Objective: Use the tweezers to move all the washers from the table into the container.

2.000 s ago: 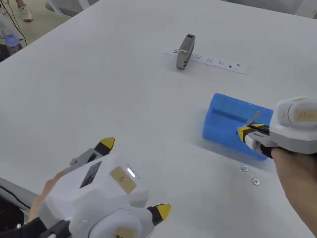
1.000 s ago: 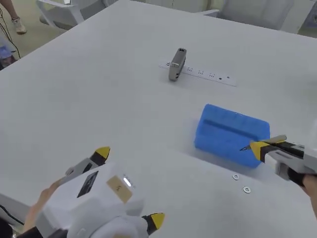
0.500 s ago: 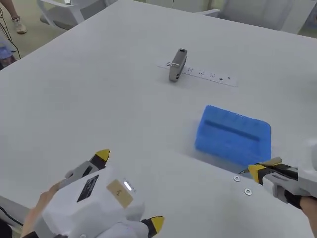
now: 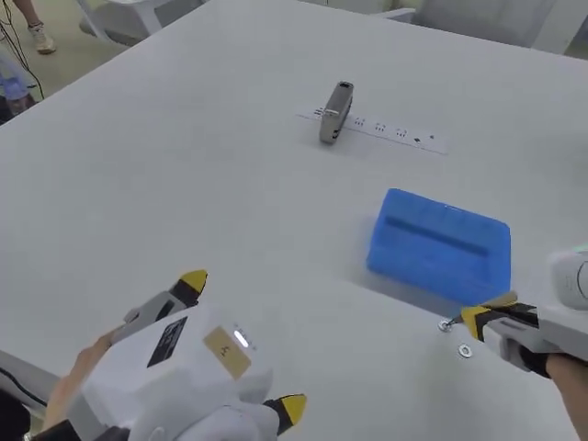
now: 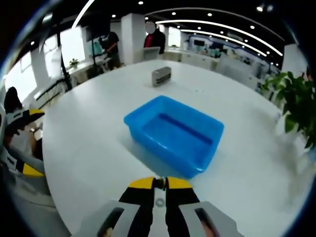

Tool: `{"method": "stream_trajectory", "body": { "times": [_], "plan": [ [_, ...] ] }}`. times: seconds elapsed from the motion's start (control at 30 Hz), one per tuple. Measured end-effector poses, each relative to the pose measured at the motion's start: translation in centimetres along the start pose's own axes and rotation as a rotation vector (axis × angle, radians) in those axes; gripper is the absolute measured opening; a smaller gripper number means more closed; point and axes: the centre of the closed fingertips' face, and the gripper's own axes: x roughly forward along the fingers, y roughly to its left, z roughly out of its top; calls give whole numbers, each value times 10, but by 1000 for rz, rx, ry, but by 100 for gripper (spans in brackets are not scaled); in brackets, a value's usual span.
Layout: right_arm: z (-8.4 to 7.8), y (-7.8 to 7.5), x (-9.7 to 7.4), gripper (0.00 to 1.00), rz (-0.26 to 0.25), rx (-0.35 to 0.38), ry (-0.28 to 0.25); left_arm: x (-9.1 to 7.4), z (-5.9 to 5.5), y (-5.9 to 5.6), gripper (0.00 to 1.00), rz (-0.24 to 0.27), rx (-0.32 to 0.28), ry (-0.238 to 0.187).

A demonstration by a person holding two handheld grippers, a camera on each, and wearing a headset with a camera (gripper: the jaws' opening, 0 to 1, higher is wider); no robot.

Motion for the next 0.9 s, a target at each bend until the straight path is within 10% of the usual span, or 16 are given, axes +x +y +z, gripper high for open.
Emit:
{"method": "stream_trajectory", "body": {
  "times": [0.9],
  "plan": [
    [29,5,-20,1,11,-5,-107,-1,1,-1,89,-1,2,-4]
  ]
}}
